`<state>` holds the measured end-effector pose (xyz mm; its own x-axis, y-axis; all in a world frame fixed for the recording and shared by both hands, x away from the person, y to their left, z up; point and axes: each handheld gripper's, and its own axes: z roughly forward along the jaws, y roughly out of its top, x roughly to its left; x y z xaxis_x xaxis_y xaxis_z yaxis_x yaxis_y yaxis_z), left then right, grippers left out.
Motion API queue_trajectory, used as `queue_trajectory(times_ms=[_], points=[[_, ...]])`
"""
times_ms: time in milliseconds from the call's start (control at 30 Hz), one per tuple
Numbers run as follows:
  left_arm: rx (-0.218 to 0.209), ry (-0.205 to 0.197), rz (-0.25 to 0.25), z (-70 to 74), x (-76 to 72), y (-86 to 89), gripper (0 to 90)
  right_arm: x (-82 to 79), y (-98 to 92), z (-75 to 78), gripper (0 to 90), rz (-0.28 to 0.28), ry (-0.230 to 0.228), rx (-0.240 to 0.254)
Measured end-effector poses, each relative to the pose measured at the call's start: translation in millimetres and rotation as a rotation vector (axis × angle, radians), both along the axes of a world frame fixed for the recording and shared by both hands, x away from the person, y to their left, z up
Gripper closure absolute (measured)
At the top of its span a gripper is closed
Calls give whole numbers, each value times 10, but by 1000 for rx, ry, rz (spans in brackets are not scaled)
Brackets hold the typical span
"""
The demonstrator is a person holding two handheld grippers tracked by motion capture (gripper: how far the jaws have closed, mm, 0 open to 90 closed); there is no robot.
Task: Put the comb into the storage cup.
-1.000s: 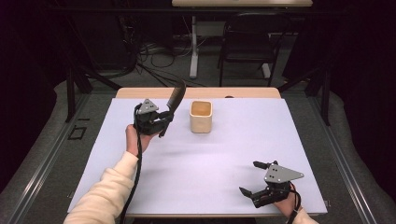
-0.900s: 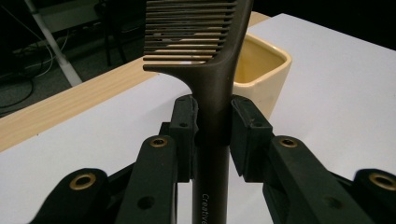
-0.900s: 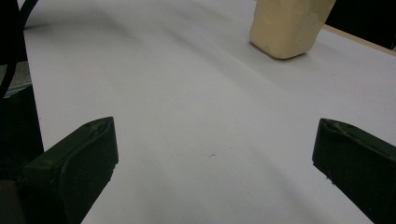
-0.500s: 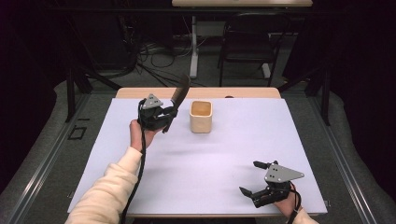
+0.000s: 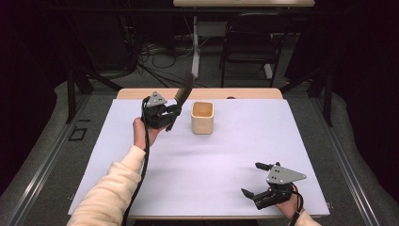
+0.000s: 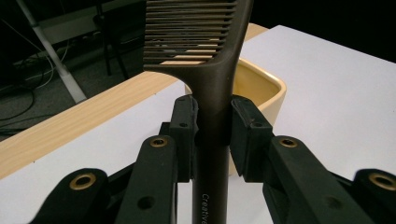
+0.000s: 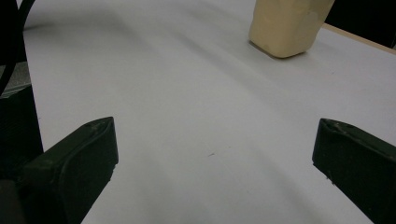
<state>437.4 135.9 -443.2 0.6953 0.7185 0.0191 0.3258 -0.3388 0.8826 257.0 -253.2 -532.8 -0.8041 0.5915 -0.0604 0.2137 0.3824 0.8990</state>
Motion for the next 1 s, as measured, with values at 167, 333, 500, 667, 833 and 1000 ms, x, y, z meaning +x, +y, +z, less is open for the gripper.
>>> queue_trajectory(times_ms=[167,333,500,667,833,1000], points=[[-2,-1,-1,17,25,-30,723,0,-1,1,0,1,1,-1],[-3,-5,-1,35,46,-64,723,2,0,1,0,2,0,-1],[-5,-6,-1,53,66,-93,723,2,-1,1,0,2,-1,-1],[-1,-8,-2,67,81,-115,723,3,-2,1,0,3,-1,-1],[-4,-10,0,80,91,-133,722,3,-2,1,0,2,-2,-3],[-7,-11,3,95,112,-153,723,3,-2,1,0,2,-1,-1]])
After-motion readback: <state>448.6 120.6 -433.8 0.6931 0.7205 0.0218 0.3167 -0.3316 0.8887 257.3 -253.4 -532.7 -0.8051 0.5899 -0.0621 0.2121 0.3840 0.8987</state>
